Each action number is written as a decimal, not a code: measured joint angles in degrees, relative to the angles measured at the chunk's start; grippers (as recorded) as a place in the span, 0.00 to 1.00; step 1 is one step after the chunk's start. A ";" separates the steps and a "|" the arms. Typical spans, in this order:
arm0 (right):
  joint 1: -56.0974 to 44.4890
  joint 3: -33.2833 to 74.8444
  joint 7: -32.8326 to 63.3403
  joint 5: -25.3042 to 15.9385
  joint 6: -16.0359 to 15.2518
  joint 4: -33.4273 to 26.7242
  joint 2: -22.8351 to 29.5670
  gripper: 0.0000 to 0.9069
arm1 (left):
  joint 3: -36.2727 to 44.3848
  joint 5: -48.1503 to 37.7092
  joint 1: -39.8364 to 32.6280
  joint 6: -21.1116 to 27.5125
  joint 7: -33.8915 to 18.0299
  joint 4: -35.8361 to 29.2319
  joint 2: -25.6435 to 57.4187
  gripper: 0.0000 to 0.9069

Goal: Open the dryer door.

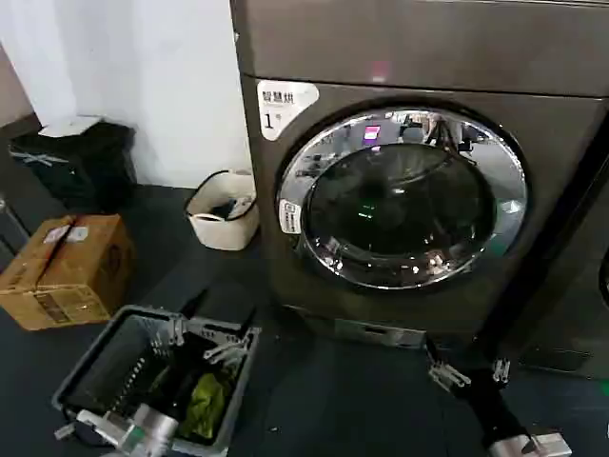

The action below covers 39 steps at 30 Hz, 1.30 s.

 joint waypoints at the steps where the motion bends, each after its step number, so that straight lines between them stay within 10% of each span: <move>1: 0.12 -0.06 -0.35 -0.01 -0.15 0.01 -0.13 1.00 | 0.04 -0.12 0.09 0.27 0.52 -0.07 0.06 1.00; 39: 30.27 -20.52 -3.95 7.25 -6.45 -11.81 -15.77 1.00 | -0.61 0.58 1.57 3.96 4.17 -3.46 -2.06 1.00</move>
